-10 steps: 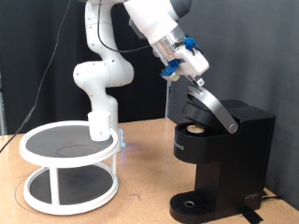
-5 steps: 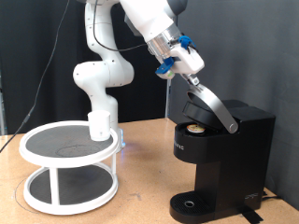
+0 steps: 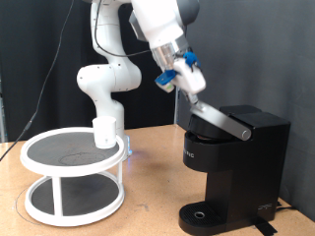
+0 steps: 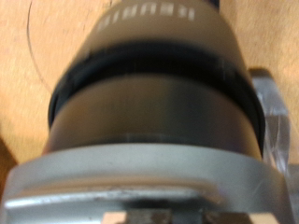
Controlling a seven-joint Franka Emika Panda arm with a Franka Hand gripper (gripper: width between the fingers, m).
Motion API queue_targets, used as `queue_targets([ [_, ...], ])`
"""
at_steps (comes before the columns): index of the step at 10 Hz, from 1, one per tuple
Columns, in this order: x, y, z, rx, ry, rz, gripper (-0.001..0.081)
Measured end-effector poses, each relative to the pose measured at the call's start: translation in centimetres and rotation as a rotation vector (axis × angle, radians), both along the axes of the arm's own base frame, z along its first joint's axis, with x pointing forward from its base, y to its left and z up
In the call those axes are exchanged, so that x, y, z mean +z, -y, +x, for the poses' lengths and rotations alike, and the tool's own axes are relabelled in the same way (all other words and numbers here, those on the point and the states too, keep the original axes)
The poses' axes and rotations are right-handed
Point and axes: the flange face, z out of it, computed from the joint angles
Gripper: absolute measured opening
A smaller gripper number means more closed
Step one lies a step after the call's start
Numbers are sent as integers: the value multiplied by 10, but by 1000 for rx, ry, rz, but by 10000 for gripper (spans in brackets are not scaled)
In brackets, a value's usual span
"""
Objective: Make a cup of coffee with the keurig machine
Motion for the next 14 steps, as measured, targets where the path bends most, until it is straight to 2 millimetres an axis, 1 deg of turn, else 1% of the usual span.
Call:
queue_targets([
  [3, -31, 10, 11, -40, -34, -29, 0],
  [5, -54, 13, 19, -55, -50, -40, 0],
  [6, -56, 15, 21, -60, -45, -38, 0],
  [10, -56, 16, 22, -15, -21, -23, 0],
  [14, -56, 19, 15, 62, 25, 20, 0],
])
